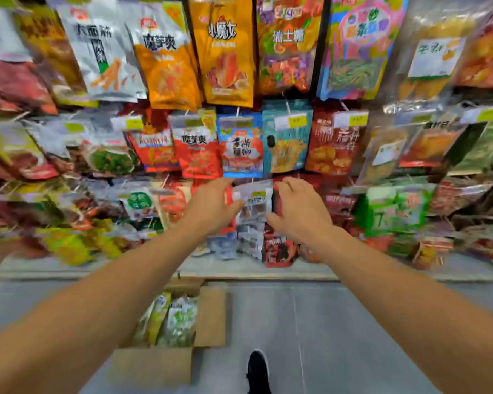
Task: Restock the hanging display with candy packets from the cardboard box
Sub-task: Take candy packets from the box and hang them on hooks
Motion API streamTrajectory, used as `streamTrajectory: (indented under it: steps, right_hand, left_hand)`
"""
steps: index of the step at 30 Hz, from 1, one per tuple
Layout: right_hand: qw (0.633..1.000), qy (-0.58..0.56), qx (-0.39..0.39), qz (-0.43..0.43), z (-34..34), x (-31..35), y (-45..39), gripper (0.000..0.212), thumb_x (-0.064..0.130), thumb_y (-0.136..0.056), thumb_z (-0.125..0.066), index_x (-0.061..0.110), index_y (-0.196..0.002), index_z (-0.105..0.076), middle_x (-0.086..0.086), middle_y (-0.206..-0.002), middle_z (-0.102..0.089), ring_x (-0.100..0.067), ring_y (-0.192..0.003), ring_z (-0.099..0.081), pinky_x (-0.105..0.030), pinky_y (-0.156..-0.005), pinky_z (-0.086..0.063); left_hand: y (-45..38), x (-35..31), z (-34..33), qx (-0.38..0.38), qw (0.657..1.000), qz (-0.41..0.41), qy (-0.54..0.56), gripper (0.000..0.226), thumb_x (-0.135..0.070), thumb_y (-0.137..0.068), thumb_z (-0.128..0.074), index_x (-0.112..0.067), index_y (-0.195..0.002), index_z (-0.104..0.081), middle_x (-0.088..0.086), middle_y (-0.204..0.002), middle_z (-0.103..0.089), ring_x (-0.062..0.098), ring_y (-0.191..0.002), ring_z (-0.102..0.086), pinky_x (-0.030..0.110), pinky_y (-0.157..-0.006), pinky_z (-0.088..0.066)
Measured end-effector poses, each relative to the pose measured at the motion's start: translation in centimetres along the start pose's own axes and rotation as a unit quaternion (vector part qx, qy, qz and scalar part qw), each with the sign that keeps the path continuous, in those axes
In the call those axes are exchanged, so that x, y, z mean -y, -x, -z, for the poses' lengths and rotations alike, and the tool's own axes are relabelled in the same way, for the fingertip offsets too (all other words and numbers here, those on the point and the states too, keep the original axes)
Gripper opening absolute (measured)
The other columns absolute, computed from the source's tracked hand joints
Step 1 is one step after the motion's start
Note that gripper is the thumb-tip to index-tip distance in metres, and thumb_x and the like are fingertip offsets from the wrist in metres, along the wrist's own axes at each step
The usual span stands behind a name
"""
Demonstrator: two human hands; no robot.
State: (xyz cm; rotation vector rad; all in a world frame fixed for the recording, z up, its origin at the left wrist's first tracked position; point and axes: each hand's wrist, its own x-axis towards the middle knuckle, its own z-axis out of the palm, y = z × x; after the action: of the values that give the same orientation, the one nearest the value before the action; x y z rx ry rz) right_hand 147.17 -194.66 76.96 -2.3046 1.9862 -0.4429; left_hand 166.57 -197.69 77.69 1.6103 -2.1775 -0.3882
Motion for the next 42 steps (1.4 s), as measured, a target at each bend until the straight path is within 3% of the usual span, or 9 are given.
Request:
streamTrajectory:
  steps: [5,9,12,19,23,27,33,36,42]
  right_hand:
    - [0.997,-0.017,0.065,0.034,-5.6,4.6,3.8,0.065,0.038,-0.082,-0.066,0.002,-0.134,-0.050,-0.015,-0.137,-0.050,-0.034,-0.128,-0.043,-0.039,-0.111,-0.031]
    - [0.987,-0.052,0.140,0.061,-10.3,10.0,6.1,0.068,0.041,-0.086,-0.064,0.006,-0.141,-0.043,-0.013,-0.143,-0.043,-0.033,-0.134,-0.038,-0.041,-0.112,-0.032]
    - [0.975,-0.073,0.198,0.069,-13.9,14.1,7.0,0.073,0.039,-0.087,-0.062,0.009,-0.147,-0.034,-0.010,-0.150,-0.035,-0.031,-0.139,-0.032,-0.038,-0.114,-0.030]
    - [0.953,-0.069,0.285,0.076,-22.8,23.3,5.5,0.067,0.042,-0.087,-0.060,0.013,-0.143,-0.038,-0.005,-0.145,-0.038,-0.029,-0.132,-0.039,-0.040,-0.109,-0.037]
    - [0.938,-0.056,0.339,0.047,-28.7,29.1,2.0,0.067,0.040,-0.088,-0.060,0.013,-0.146,-0.037,-0.006,-0.146,-0.040,-0.029,-0.134,-0.038,-0.035,-0.110,-0.034]
    - [0.920,-0.053,0.389,-0.008,-34.4,34.2,-1.6,0.067,0.036,-0.088,-0.060,0.012,-0.146,-0.037,-0.010,-0.148,-0.038,-0.031,-0.136,-0.037,-0.038,-0.109,-0.038]
    - [0.878,-0.034,0.474,-0.060,-42.5,38.9,-5.3,0.060,0.035,-0.090,-0.059,0.011,-0.141,-0.040,-0.013,-0.142,-0.041,-0.038,-0.128,-0.043,-0.040,-0.098,-0.043]
    - [0.868,-0.033,0.491,-0.067,-46.3,39.9,-6.4,0.057,0.030,-0.088,-0.058,0.013,-0.140,-0.043,-0.012,-0.141,-0.044,-0.035,-0.124,-0.048,-0.035,-0.088,-0.044]
    - [0.845,-0.039,0.532,-0.046,-54.9,39.0,-7.3,0.065,0.030,-0.095,-0.054,0.013,-0.152,-0.029,-0.015,-0.149,-0.037,-0.034,-0.132,-0.043,-0.038,-0.098,-0.042]
  left_hand:
    - [8.1,4.6,-1.3,0.027,0.998,0.053,-0.012,0.048,-0.030,-0.090,-0.065,-0.008,-0.132,-0.055,0.015,-0.130,-0.060,0.032,-0.116,-0.057,0.034,-0.090,-0.042]
    - [14.1,9.9,-2.3,0.065,0.988,0.141,-0.012,0.059,-0.037,-0.094,-0.060,-0.015,-0.145,-0.042,0.006,-0.147,-0.047,0.026,-0.132,-0.046,0.034,-0.104,-0.038]
    - [17.7,14.5,-2.9,0.082,0.976,0.203,0.009,0.061,-0.040,-0.091,-0.061,-0.012,-0.143,-0.045,0.008,-0.145,-0.050,0.027,-0.132,-0.047,0.034,-0.105,-0.038]
    - [22.2,27.4,-2.9,0.123,0.947,0.293,0.037,0.056,-0.045,-0.089,-0.059,-0.024,-0.140,-0.049,0.002,-0.129,-0.063,0.026,-0.114,-0.060,0.033,-0.087,-0.048]
    - [22.1,36.4,-2.0,0.147,0.933,0.322,0.068,0.043,-0.039,-0.089,-0.060,-0.019,-0.127,-0.058,0.004,-0.112,-0.067,0.026,-0.103,-0.062,0.028,-0.074,-0.042]
    - [21.3,45.4,-1.2,0.162,0.918,0.350,0.094,0.051,-0.035,-0.091,-0.062,-0.021,-0.139,-0.052,0.009,-0.130,-0.062,0.029,-0.115,-0.059,0.033,-0.090,-0.046]
    - [20.2,55.7,-1.9,0.208,0.868,0.428,0.141,0.061,-0.041,-0.093,-0.058,-0.019,-0.147,-0.040,0.011,-0.146,-0.048,0.030,-0.131,-0.046,0.032,-0.105,-0.037]
    - [20.0,58.9,-3.3,0.210,0.852,0.448,0.170,0.071,-0.052,-0.085,-0.054,-0.015,-0.145,-0.044,0.012,-0.144,-0.050,0.030,-0.130,-0.048,0.034,-0.105,-0.039]
    - [20.4,64.6,-9.6,0.198,0.822,0.500,0.186,0.051,-0.033,-0.092,-0.061,-0.017,-0.140,-0.050,0.014,-0.135,-0.057,0.031,-0.125,-0.052,0.034,-0.100,-0.041]
